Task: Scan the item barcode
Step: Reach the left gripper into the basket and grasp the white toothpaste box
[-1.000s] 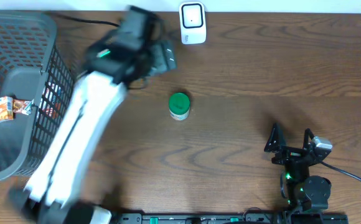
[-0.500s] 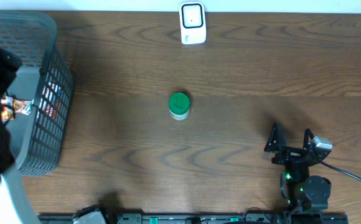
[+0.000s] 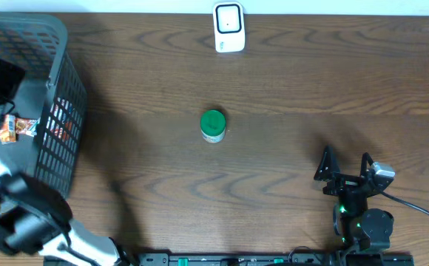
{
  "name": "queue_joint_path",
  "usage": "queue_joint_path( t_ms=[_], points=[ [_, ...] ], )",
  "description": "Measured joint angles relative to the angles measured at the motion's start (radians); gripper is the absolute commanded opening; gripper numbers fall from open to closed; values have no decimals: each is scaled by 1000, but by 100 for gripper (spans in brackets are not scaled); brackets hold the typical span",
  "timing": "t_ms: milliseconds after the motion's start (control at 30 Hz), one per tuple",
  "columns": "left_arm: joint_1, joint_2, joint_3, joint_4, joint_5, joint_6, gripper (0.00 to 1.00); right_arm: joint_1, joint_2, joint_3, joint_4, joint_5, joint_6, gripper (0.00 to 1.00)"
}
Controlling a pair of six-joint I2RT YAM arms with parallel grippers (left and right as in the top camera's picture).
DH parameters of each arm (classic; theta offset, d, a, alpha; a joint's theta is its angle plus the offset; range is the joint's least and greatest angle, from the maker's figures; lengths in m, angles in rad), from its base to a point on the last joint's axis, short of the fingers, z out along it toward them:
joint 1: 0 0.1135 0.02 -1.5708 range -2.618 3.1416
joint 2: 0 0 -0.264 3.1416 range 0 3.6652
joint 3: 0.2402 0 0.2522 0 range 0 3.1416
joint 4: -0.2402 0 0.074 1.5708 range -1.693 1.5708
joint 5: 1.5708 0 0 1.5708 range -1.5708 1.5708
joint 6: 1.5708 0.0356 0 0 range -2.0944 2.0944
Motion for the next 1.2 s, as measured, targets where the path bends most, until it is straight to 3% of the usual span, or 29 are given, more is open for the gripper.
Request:
queue_joint_path(
  t_ms=[233,633,1133,1200],
  points=[
    [6,168,-2,-27,39,-20,95,0,0,0,0,0,0,99],
    [40,176,-32,-128,-56,-25,96,0,0,0,0,0,0,99],
    [40,165,-220,85,50,-7,96,0,0,0,0,0,0,99],
    [40,165,-229,106,78,-7,92,0,0,0,0,0,0,99]
  ],
)
